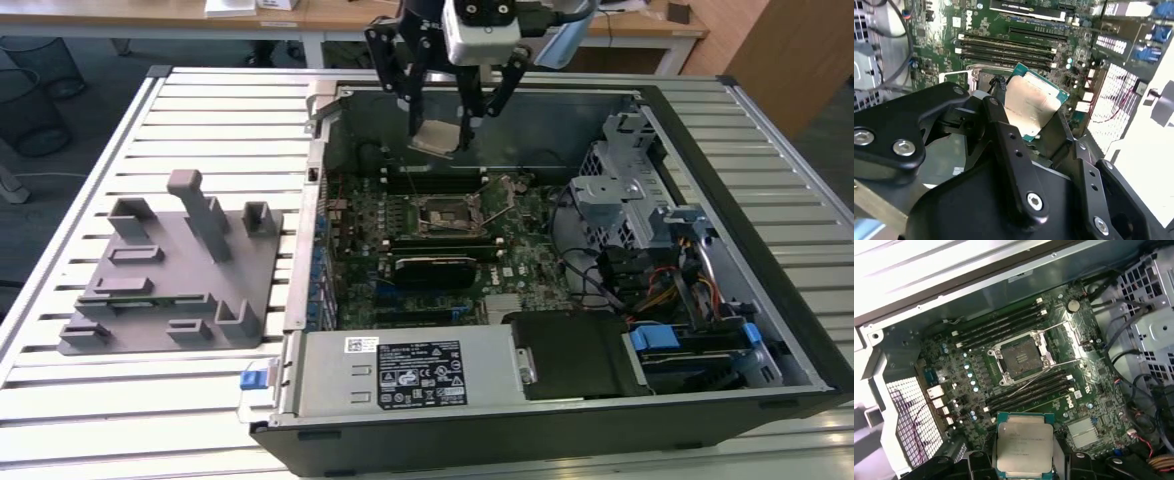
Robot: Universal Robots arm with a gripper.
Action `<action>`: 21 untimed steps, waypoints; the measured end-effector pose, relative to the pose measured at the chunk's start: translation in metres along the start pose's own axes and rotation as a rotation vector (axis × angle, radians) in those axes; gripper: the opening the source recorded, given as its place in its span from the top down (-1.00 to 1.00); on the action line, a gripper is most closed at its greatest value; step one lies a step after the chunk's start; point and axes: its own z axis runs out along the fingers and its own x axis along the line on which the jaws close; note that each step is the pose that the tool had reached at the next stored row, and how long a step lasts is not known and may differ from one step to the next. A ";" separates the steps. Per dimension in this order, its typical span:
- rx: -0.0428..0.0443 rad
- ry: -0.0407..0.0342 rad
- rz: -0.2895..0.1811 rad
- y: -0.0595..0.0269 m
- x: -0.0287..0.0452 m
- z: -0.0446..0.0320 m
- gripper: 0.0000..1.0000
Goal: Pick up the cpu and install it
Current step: 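Place the cpu into insertion slot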
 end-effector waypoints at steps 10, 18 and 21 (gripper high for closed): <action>0.0020 0.0056 0.161 0.0003 0.0001 0.0017 -0.07; 0.0039 0.0106 0.301 0.0005 0.0002 0.0042 -0.07; 0.0046 0.0126 0.355 0.0005 0.0002 0.0056 -0.07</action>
